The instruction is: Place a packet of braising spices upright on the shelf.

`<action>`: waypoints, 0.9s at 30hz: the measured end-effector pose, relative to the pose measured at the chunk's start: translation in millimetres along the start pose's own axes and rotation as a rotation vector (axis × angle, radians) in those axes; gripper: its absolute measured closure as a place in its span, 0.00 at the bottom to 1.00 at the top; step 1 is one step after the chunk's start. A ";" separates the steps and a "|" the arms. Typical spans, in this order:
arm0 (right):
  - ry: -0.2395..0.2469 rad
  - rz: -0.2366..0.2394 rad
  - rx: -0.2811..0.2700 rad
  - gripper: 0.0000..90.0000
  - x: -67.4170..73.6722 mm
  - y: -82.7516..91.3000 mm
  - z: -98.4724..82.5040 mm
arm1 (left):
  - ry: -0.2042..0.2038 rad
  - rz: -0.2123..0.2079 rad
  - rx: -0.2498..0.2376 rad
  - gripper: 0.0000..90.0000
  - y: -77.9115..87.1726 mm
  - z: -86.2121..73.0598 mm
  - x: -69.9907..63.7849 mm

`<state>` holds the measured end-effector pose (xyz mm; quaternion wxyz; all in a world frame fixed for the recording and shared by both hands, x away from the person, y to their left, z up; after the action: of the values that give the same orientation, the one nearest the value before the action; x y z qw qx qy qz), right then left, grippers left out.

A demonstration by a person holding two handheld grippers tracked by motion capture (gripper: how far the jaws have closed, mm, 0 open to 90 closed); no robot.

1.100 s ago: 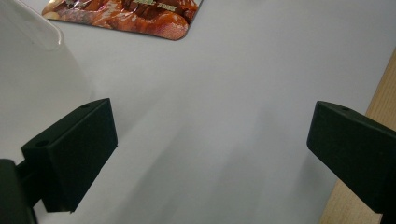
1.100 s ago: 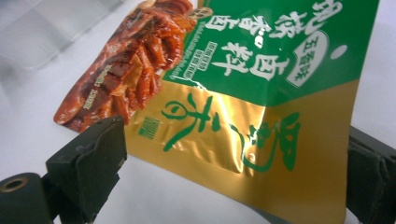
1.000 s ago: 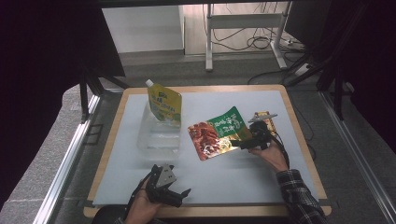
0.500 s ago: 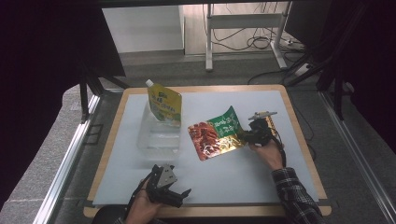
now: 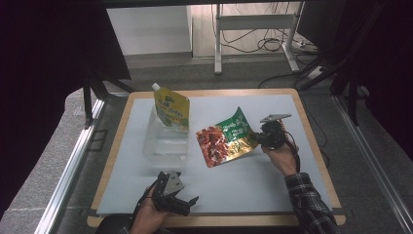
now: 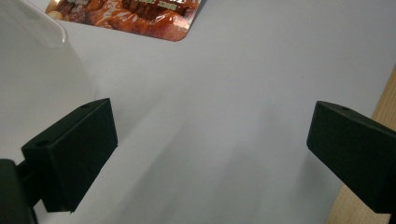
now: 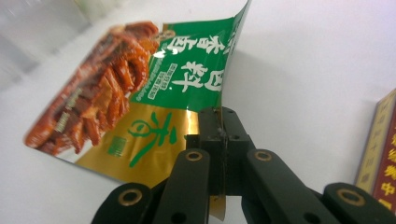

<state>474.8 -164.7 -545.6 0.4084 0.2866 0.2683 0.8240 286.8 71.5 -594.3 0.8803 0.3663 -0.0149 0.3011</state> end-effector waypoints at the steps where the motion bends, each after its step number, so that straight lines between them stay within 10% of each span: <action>1: -0.006 0.014 -0.009 0.99 1.2 2.9 3.0 | 0.000 0.000 0.000 0.02 -0.1 0.0 0.1; 27: 0.124 0.161 -0.051 0.99 72.9 41.2 69.5 | -0.008 0.002 -0.002 0.02 0.7 0.6 0.5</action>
<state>464.8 -111.5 -451.2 0.3306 0.2454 0.2481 0.8769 286.9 71.8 -593.3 0.8802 0.3668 -0.0189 0.3005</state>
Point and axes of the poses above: each handheld gripper's, and its own axes: y roughly backward along the jaws, z roughly out of its top, x roughly to its left, the point moved 10 cm from there along -y, roughly forward along the jaws, and after that the axes turned 14 degrees about -y, right-handed, at the moved point
